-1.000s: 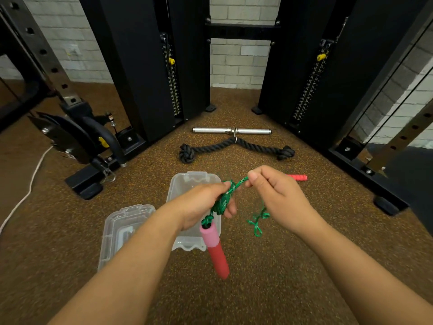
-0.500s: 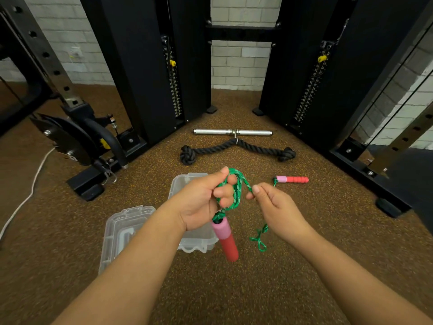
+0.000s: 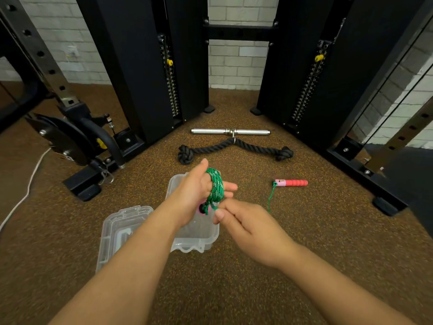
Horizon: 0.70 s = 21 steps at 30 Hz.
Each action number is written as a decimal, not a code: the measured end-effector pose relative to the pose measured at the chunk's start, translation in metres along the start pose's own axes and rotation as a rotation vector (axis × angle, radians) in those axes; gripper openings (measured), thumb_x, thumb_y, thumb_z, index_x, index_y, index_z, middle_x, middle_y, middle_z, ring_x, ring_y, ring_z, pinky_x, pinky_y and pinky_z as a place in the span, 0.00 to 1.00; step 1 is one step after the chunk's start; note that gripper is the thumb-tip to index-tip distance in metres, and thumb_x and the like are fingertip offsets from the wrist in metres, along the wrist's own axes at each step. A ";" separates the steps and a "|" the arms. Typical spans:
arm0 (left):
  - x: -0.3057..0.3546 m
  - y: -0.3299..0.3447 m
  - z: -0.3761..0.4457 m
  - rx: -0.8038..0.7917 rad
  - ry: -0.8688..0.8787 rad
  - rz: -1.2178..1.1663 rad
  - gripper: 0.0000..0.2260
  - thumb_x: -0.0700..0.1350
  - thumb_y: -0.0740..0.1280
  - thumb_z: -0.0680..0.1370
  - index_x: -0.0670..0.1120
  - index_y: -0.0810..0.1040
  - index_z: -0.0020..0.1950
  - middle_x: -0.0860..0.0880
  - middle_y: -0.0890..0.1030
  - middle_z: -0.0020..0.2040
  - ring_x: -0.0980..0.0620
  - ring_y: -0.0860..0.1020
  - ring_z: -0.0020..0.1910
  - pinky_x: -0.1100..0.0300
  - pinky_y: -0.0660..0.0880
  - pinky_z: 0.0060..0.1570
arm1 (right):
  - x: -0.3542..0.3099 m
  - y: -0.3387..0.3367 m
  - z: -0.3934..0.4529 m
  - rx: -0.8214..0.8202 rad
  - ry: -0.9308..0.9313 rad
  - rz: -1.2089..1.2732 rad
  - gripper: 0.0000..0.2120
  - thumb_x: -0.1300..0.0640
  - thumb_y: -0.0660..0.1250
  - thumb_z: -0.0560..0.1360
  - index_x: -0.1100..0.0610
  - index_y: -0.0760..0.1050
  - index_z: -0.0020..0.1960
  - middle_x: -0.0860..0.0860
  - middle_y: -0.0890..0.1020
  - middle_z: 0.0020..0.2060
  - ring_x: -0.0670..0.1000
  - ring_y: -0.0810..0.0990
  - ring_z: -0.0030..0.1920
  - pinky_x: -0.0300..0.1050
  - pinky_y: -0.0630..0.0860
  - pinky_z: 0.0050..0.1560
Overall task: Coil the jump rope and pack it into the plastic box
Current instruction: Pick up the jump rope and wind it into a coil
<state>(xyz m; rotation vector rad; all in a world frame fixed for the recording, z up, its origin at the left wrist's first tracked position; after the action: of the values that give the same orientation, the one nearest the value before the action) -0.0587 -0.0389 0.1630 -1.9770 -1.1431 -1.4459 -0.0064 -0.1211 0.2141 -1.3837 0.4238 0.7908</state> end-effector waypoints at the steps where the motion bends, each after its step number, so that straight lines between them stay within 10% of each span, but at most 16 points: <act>1: -0.003 0.001 0.001 -0.038 -0.021 0.032 0.34 0.65 0.44 0.79 0.39 0.76 0.58 0.40 0.83 0.49 0.44 0.80 0.53 0.54 0.70 0.59 | 0.000 -0.008 0.001 0.033 0.006 0.031 0.11 0.45 0.55 0.79 0.46 0.75 0.46 0.41 0.77 0.37 0.44 0.78 0.41 0.49 0.75 0.43; 7: -0.025 0.012 0.001 -0.222 -0.126 0.198 0.48 0.75 0.43 0.71 0.38 0.68 0.70 0.35 0.75 0.66 0.43 0.72 0.68 0.46 0.53 0.73 | 0.007 -0.046 0.008 0.169 0.098 0.372 0.13 0.54 0.60 0.80 0.60 0.76 0.43 0.56 0.79 0.32 0.50 0.80 0.34 0.39 0.77 0.37; 10: -0.018 0.022 -0.006 -0.279 -0.089 0.238 0.38 0.68 0.42 0.77 0.40 0.74 0.64 0.40 0.83 0.49 0.45 0.82 0.52 0.45 0.60 0.69 | 0.016 -0.061 0.009 0.237 0.143 0.312 0.11 0.54 0.60 0.79 0.56 0.77 0.42 0.42 0.77 0.28 0.38 0.74 0.29 0.30 0.67 0.31; 15: -0.004 0.035 -0.015 -0.320 -0.029 0.239 0.22 0.57 0.54 0.81 0.42 0.75 0.61 0.48 0.74 0.33 0.50 0.76 0.36 0.55 0.73 0.52 | 0.052 -0.062 0.008 0.300 0.299 0.383 0.14 0.48 0.59 0.79 0.48 0.75 0.37 0.39 0.72 0.22 0.48 0.67 0.28 0.46 0.66 0.32; 21: 0.006 0.026 -0.013 -0.251 0.008 0.166 0.15 0.53 0.57 0.81 0.44 0.78 0.47 0.52 0.64 0.26 0.54 0.70 0.26 0.57 0.60 0.34 | 0.077 -0.041 0.006 0.210 0.450 0.582 0.16 0.47 0.59 0.79 0.53 0.75 0.38 0.43 0.71 0.23 0.44 0.69 0.25 0.43 0.71 0.32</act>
<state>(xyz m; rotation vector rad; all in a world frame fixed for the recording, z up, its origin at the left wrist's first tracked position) -0.0441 -0.0615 0.1760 -2.1723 -0.8040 -1.5699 0.0741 -0.0964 0.1910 -1.2436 1.2656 0.8631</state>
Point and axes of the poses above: each hand's wrist, its own z-axis towards the middle knuckle, its own y-axis out of the palm, x = y × z, the point moved 10 cm from there along z, towards the middle knuckle
